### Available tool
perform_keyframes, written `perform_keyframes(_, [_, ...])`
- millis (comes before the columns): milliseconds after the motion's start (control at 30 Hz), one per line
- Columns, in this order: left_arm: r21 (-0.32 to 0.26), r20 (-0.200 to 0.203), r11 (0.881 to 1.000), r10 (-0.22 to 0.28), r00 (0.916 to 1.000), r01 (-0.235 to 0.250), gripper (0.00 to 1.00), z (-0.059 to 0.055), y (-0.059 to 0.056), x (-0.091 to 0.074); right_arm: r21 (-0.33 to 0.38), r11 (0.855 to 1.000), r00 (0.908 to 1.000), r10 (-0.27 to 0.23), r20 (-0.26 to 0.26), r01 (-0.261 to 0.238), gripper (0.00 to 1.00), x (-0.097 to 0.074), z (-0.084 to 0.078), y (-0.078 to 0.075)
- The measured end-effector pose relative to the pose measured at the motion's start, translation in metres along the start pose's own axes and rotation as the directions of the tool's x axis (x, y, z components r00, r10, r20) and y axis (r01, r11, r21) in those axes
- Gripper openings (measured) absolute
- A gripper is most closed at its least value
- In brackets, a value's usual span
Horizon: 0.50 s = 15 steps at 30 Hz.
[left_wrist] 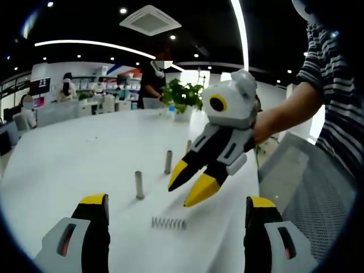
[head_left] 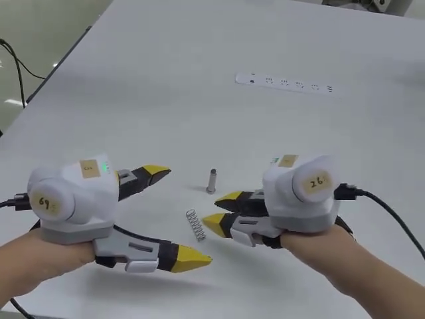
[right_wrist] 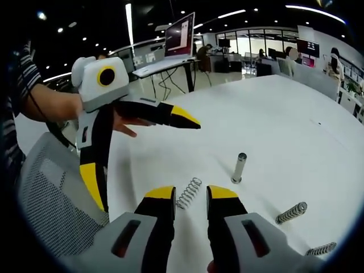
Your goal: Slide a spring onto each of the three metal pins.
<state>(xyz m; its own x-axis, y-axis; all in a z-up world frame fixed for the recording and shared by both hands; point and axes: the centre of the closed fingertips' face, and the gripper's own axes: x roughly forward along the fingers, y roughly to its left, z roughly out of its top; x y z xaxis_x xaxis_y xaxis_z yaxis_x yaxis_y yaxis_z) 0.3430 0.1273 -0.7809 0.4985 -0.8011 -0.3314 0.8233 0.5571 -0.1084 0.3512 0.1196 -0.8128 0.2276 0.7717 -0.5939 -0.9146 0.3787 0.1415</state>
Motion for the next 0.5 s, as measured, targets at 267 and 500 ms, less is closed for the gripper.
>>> perform_keyframes(267, [-0.002,-0.001,1.000,0.001,1.0000,-0.001,0.97,-0.001,-0.001,-0.001,-0.004,1.000,0.9999,0.005,-0.016,-0.005,0.19,0.008,0.000,0.003])
perform_keyframes(500, [-0.003,-0.004,1.000,-0.002,1.0000,0.002,0.97,-0.001,-0.003,-0.002,-0.002,1.000,0.9988,0.006,-0.048,-0.006,0.19,0.017,-0.005,0.004])
